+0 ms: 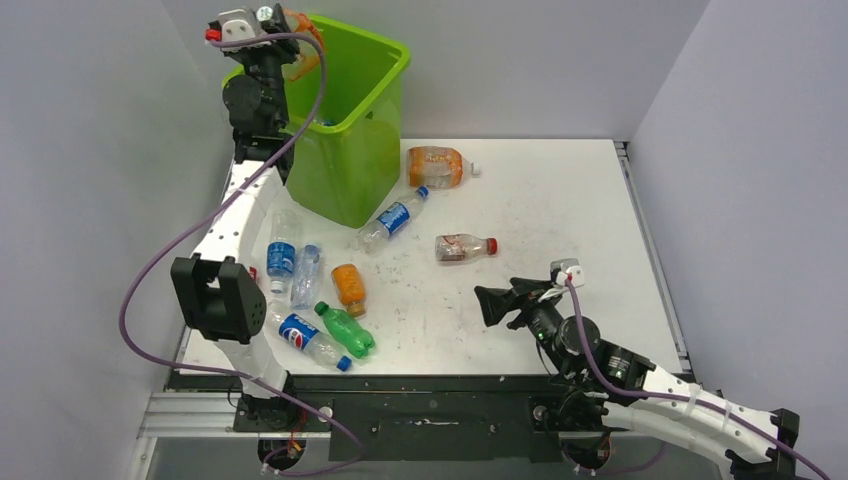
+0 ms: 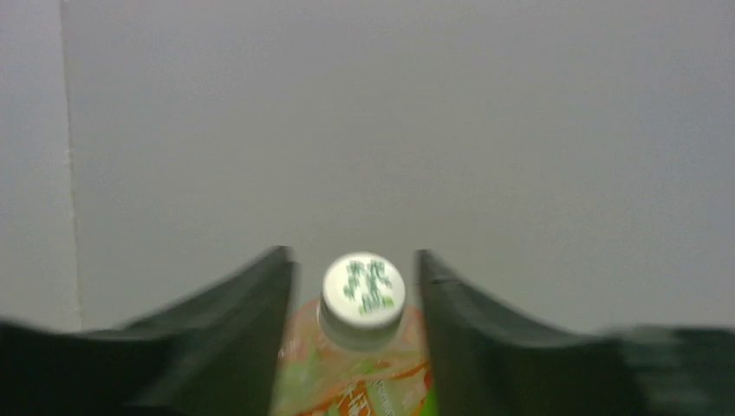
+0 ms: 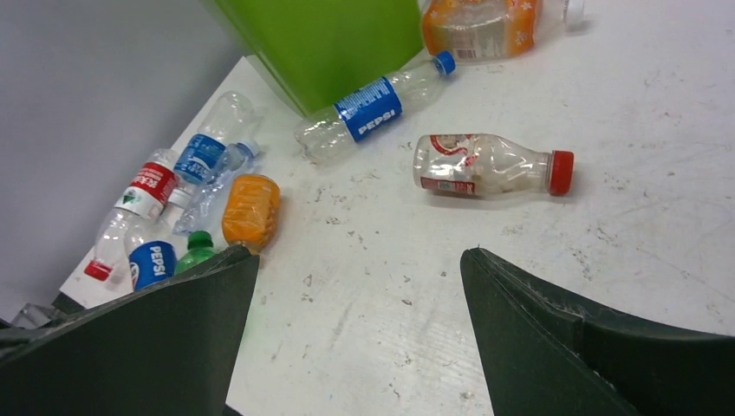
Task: Put the plastic bottles in the bin
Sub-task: Place the plastic bottle in the trash bin, then pick up the plastic bottle at the center of the board.
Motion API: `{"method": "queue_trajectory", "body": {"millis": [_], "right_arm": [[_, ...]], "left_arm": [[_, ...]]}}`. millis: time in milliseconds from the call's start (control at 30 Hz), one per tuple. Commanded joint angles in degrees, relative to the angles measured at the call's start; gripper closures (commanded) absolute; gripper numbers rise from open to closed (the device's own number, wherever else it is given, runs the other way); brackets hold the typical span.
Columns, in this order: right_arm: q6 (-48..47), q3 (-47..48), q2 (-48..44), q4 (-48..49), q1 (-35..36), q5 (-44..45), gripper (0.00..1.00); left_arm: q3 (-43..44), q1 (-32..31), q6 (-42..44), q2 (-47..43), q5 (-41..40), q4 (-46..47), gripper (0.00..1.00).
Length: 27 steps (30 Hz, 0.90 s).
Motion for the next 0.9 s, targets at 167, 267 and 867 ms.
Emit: {"method": "queue_trajectory", "body": {"millis": [167,267,867], "right_arm": [[-0.5,2.4,5.5,0.6,0.4,6.0,0.1],[0.0,2.2,5.9,0.8,0.4,5.3,0.1],[-6.8,14.2,26.9,0.5,-0.4,-20.4,0.1]], "left_arm": [[5.4,-2.8,-1.4,0.7,-0.3,7.9,0.04],[4.6,-5.2,-1.5,-2.9,0.0,8.2,0.04],[-41.4,-16.4,-9.1,-61.2,1.1,-52.1,0.04]]}}
